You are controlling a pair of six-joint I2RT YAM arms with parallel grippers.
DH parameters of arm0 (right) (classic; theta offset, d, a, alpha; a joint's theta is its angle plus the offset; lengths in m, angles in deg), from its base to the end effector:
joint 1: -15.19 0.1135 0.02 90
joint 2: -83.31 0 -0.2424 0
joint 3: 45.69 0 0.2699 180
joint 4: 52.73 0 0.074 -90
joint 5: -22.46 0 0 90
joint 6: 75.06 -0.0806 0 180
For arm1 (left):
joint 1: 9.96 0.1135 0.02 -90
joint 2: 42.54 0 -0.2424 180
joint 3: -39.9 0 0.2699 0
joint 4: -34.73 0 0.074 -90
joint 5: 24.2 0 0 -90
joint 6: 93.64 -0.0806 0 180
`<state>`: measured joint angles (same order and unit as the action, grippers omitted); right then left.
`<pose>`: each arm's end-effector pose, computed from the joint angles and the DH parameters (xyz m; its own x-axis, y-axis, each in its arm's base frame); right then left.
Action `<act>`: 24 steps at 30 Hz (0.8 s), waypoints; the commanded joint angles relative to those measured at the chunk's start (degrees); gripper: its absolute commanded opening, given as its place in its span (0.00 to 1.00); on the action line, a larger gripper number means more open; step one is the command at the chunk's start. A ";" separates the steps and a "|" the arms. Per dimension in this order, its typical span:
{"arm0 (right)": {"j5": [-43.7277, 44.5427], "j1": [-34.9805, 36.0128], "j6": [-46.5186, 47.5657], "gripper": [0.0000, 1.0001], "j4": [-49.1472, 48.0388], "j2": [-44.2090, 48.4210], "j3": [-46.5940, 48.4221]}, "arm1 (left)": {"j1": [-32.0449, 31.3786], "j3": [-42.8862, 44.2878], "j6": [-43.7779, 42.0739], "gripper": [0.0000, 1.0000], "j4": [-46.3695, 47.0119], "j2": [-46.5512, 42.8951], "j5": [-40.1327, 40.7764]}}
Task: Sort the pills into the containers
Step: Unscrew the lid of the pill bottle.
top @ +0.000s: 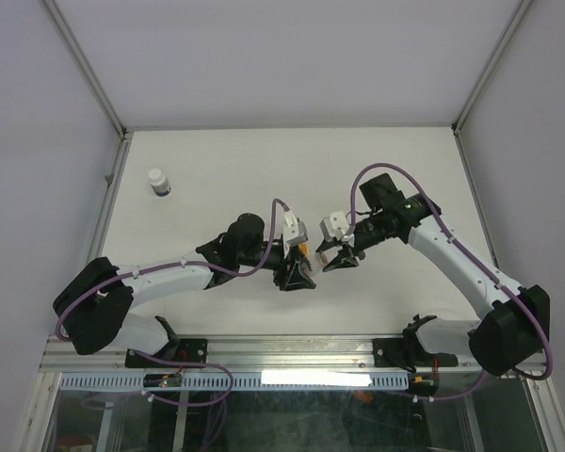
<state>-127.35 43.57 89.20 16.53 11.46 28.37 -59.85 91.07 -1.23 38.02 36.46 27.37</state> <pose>0.1946 0.1843 0.2488 0.2957 -0.3904 -0.8719 -0.9251 -0.3447 -0.1594 0.1789 -0.2902 0.1685 -0.3079 0.3143 -0.8980 0.9513 0.0856 -0.2962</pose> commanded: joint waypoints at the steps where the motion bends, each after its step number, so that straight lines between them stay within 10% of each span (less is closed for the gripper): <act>1: 0.47 0.22 7.11 0.49 3.78 0.44 3.87 | 0.05 3.08 -0.61 0.00 1.70 -0.12 -1.65; 7: -8.65 -5.71 -9.61 0.98 -2.03 4.71 0.42 | 0.05 2.42 -0.64 0.00 2.10 -0.84 -0.90; 14: -9.11 -9.02 -37.85 0.99 -11.35 6.11 -2.33 | 0.05 2.49 -0.39 0.00 2.58 -1.67 1.31; 24: -5.50 -5.72 -45.46 0.88 -13.47 1.96 -3.19 | 0.03 2.70 0.13 0.00 3.00 -1.93 3.65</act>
<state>-134.02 35.75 50.01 7.27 13.95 25.61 -59.81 91.81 -1.25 37.76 36.66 29.94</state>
